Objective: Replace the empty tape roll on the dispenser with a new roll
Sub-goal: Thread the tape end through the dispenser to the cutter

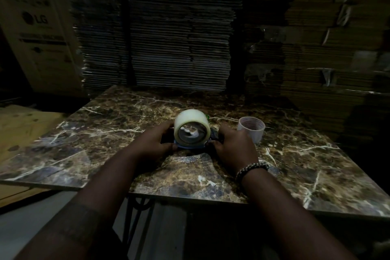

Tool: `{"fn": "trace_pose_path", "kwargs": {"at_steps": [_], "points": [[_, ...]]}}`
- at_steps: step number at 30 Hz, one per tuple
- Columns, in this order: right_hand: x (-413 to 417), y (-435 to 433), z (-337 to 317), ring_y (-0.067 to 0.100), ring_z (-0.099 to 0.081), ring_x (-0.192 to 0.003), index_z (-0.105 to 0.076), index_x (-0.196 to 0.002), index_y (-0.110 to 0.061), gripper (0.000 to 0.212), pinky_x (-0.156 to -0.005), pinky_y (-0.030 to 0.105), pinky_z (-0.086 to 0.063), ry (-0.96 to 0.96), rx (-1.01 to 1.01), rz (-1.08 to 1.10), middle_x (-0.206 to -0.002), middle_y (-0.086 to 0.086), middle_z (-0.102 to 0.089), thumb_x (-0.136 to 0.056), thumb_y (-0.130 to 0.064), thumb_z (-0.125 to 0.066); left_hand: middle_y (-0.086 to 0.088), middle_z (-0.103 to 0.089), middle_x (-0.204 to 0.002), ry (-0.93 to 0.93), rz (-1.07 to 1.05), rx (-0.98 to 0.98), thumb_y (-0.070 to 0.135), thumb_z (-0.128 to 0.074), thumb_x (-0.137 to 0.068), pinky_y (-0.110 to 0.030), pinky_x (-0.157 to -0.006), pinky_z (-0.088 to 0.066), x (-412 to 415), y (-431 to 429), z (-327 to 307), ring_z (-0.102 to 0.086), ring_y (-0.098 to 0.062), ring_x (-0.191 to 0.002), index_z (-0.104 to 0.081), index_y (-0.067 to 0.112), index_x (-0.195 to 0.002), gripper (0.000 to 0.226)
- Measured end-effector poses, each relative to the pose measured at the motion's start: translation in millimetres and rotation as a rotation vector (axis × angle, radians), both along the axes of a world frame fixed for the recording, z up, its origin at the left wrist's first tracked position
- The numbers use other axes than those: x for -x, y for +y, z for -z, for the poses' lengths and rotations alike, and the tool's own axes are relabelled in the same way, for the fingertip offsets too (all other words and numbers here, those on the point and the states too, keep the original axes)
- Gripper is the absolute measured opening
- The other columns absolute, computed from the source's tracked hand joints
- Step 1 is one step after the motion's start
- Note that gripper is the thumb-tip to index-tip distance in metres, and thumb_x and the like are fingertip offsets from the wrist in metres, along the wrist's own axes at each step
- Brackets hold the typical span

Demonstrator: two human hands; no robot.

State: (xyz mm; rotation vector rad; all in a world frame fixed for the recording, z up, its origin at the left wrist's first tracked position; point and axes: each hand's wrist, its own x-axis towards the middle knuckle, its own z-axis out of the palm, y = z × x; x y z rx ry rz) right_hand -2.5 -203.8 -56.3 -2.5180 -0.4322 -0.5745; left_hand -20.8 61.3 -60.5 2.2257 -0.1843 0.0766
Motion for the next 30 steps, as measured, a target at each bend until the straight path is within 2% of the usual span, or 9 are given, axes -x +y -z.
{"fn": "trace_pose_path", "kwargs": {"at_steps": [4, 8, 12, 16, 21, 25, 30], "points": [[0.7, 0.8, -0.9, 0.022, -0.065, -0.072, -0.048, -0.076, -0.031, 0.032, -0.059, 0.034, -0.054, 0.011, -0.001, 0.000, -0.067, -0.010, -0.053, -0.084, -0.043, -0.077, 0.010, -0.069, -0.125, -0.004, 0.003, 0.009, -0.002, -0.076, -0.091, -0.033, -0.102, -0.054, 1.9, -3.1, -3.0, -0.065, -0.007, -0.120, -0.048, 0.024, -0.152, 0.072], [2.4, 0.9, -2.5, 0.021, -0.064, -0.073, -0.047, -0.076, -0.032, 0.032, -0.058, 0.030, -0.047, 0.009, 0.004, -0.003, -0.067, -0.011, -0.050, -0.084, -0.042, -0.077, 0.016, -0.068, -0.121, -0.004, -0.001, -0.003, -0.001, -0.077, -0.091, -0.024, -0.098, -0.053, 2.4, -3.9, -3.4, -0.064, 0.002, -0.114, -0.047, 0.022, -0.153, 0.073], [2.8, 1.2, -3.2, 0.021, -0.064, -0.073, -0.047, -0.075, -0.032, 0.033, -0.058, 0.030, -0.048, 0.028, 0.000, 0.006, -0.067, -0.011, -0.051, -0.084, -0.043, -0.077, 0.007, -0.069, -0.132, 0.000, -0.005, 0.010, -0.001, -0.076, -0.091, -0.038, -0.107, -0.054, 3.1, -3.4, -2.8, -0.064, -0.010, -0.127, -0.047, 0.024, -0.154, 0.073], [3.2, 1.6, -3.6, 0.022, -0.065, -0.073, -0.047, -0.075, -0.031, 0.034, -0.058, 0.031, -0.049, 0.034, 0.000, 0.016, -0.068, -0.009, -0.053, -0.083, -0.045, -0.077, 0.005, -0.068, -0.135, 0.004, -0.007, 0.008, 0.001, -0.077, -0.091, -0.039, -0.108, -0.054, 1.0, -2.1, -1.8, -0.063, -0.011, -0.129, -0.047, 0.024, -0.154, 0.073], [5.0, 2.1, -5.9, 0.023, -0.065, -0.075, -0.049, -0.076, -0.030, 0.033, -0.061, 0.032, -0.051, 0.029, 0.003, 0.019, -0.078, 0.002, -0.069, -0.084, -0.045, -0.077, 0.006, -0.069, -0.136, -0.003, -0.002, 0.004, 0.003, -0.077, -0.091, -0.038, -0.109, -0.053, -0.1, -2.0, -0.8, -0.064, -0.009, -0.128, -0.048, 0.025, -0.152, 0.070], [5.0, 1.4, -5.3, 0.021, -0.064, -0.074, -0.048, -0.077, -0.029, 0.034, -0.060, 0.031, -0.049, 0.025, 0.008, 0.030, -0.078, 0.001, -0.068, -0.084, -0.045, -0.078, 0.003, -0.068, -0.139, -0.029, -0.006, -0.042, 0.007, -0.079, -0.091, -0.042, -0.111, -0.053, -1.9, -0.1, -0.3, -0.063, -0.013, -0.130, -0.047, 0.025, -0.154, 0.072], [3.2, 1.3, -3.7, 0.021, -0.064, -0.074, -0.049, -0.077, -0.028, 0.034, -0.060, 0.032, -0.051, 0.032, 0.010, 0.033, -0.077, -0.001, -0.065, -0.085, -0.045, -0.077, 0.005, -0.069, -0.138, -0.006, -0.006, -0.008, 0.007, -0.079, -0.091, -0.045, -0.109, -0.054, -2.6, -0.6, 1.0, -0.064, -0.012, -0.129, -0.047, 0.028, -0.153, 0.073]]}}
